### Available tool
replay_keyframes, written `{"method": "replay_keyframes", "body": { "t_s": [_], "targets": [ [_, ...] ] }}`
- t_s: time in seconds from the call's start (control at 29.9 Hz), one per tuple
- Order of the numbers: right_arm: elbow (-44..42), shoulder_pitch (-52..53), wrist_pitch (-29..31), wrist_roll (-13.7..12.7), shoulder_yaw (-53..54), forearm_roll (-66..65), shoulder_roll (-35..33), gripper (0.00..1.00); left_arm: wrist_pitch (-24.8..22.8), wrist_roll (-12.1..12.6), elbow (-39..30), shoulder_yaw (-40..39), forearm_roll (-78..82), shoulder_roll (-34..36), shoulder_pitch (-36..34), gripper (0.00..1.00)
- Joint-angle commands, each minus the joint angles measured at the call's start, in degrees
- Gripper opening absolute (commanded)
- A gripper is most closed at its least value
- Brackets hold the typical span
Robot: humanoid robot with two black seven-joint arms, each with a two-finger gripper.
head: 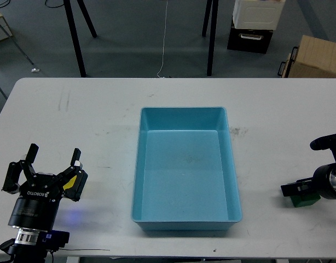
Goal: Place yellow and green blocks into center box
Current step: 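Lift the green cube with the right gripper and carry it over the tray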
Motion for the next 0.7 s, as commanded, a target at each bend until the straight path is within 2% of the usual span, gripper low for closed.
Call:
{"method": "replay_keyframes", "body": {
  "t_s": [0.0, 0.1, 0.13, 0.27, 0.47, 0.67],
  "targets": [
    [1.4, -0.3, -0.2, -0.4, 0.1, -0.1, -2.3, 1.0, 0.0, 0.0, 0.0, 0.1, 0.1, 0.0, 0.0, 1.0],
    [2.3, -1.6, -1.1, -0.3, 0.7, 0.0, -2.6, 0.96, 0.0, 0.0, 0.0, 1.1, 0.1, -0.1, 0.0, 1.0],
    [2.6, -1.9, -1.1, -0.3, 0.7, 0.0, -2.6, 0.9, 0.0, -0.1, 0.0, 1.6, 0.1, -0.1, 0.0, 1.0],
    [3.5, -2.0, -1.2, -0.4, 0.8, -0.1, -2.9, 0.4, 0.0, -0.1, 0.0, 1.9, 0.1, -0.1, 0.0, 1.0],
    [3.6, -2.1, -2.6, -0.3, 1.4, 0.0, -3.0, 0.02, 0.0, -0.1, 0.0, 1.9, 0.1, 0.0, 0.0, 1.0],
    [6.5, -1.5, -4.6, -0.3, 6.2, 0.5, -3.3, 0.0, 0.0, -0.1, 0.0, 1.9, 0.1, -0.1, 0.0, 1.0]
  ]
}}
